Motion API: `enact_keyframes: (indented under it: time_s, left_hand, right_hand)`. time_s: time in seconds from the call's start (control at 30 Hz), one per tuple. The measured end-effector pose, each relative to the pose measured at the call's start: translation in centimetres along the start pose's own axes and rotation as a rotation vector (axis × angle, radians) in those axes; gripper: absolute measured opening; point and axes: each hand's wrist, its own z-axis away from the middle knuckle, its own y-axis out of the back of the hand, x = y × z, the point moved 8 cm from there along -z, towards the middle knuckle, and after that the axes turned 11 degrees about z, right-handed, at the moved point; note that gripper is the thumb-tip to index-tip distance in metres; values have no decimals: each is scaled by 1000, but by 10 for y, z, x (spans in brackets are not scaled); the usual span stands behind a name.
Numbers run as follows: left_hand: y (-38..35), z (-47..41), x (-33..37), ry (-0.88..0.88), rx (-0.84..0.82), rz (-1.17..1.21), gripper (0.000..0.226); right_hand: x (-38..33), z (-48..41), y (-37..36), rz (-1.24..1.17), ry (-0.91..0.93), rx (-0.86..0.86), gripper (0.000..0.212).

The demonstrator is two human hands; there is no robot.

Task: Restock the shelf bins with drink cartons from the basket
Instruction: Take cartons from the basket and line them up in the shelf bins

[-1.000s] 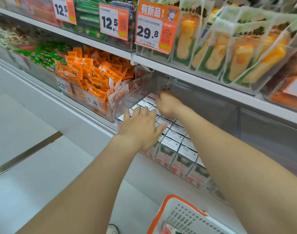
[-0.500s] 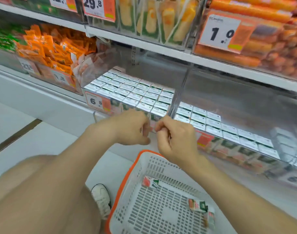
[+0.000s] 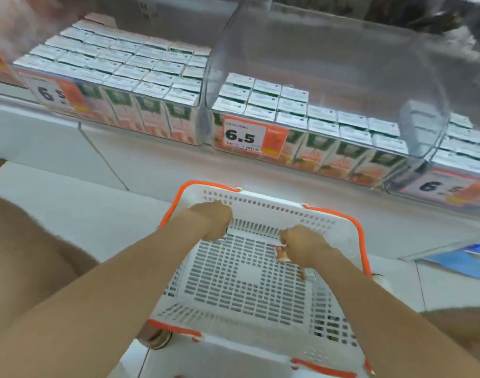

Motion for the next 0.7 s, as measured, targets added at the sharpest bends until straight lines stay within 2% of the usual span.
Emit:
enact_keyframes:
  time_s: [0.17,0.27,0.37,0.47,0.5,0.63,0.7]
  left_hand:
    - [-47,-51,-20,46,101,51,34]
    - [-71,-72,-31,76,145,58,45]
    - [-93,-89,-43,104,163,95,56]
    - [-110,-101,-47,118,139,135,73]
    - [-112,-103,-48,121,148,108,76]
    - [-123,-112,-55,149,153,-67,81]
    - [-126,-111,-57,168,166,-163,72]
  right_hand:
    - [28,-26,-46,7,-101,49,36]
    - [34,-38,-74,-33,-110,-11,36]
    - [32,-43,-102,-31,-106,-95,46]
    - [25,-48,-114,84,-96,-62,60]
    - [23,-49,-116,118,-100,-57,63]
    - [21,-47,-127,164,-130,-90,54]
    - [17,-48,-129,159,-94,-77,66]
